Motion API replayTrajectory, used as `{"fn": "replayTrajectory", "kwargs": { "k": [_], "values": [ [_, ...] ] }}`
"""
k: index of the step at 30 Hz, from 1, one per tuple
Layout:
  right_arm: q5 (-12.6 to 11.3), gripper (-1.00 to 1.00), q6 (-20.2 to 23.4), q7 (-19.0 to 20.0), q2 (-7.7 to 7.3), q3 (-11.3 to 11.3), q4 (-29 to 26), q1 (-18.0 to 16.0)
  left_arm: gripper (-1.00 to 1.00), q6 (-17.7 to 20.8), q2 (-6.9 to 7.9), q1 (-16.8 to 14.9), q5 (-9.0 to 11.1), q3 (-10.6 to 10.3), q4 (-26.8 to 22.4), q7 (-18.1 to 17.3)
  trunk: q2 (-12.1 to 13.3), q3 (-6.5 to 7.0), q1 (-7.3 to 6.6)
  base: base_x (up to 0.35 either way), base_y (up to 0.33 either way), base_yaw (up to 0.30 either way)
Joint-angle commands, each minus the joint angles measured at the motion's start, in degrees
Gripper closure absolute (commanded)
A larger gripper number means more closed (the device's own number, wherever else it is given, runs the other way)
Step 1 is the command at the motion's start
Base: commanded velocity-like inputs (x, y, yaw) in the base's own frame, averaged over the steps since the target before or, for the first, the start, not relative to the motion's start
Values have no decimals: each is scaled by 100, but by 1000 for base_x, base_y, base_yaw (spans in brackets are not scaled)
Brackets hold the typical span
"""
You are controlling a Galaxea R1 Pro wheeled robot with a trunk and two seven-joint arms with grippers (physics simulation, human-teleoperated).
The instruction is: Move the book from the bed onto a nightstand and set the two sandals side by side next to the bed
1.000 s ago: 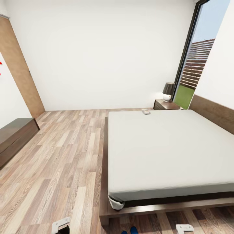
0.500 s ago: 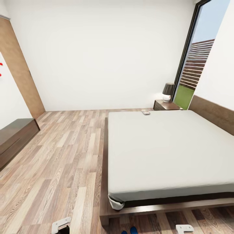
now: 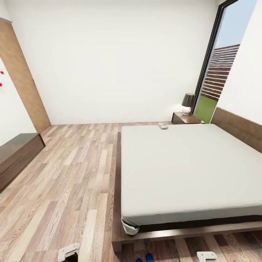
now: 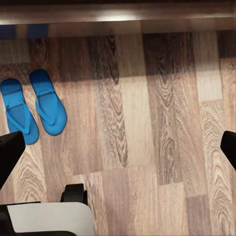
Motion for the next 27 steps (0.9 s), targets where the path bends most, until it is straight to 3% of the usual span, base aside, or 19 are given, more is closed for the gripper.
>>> {"fn": "replayTrajectory", "kwargs": {
  "k": [1,27],
  "values": [
    [60,-100,-21,-12,1,-47,8,-5,-100,-14,3,-3,45,-50,-6,28,35,11,-21,0,0,0],
    [60,-100,-21,-12,44,-47,8,-5,-100,-14,2,-3,39,-48,-9,28,1078,477,-592,0,0,0]
  ]
}}
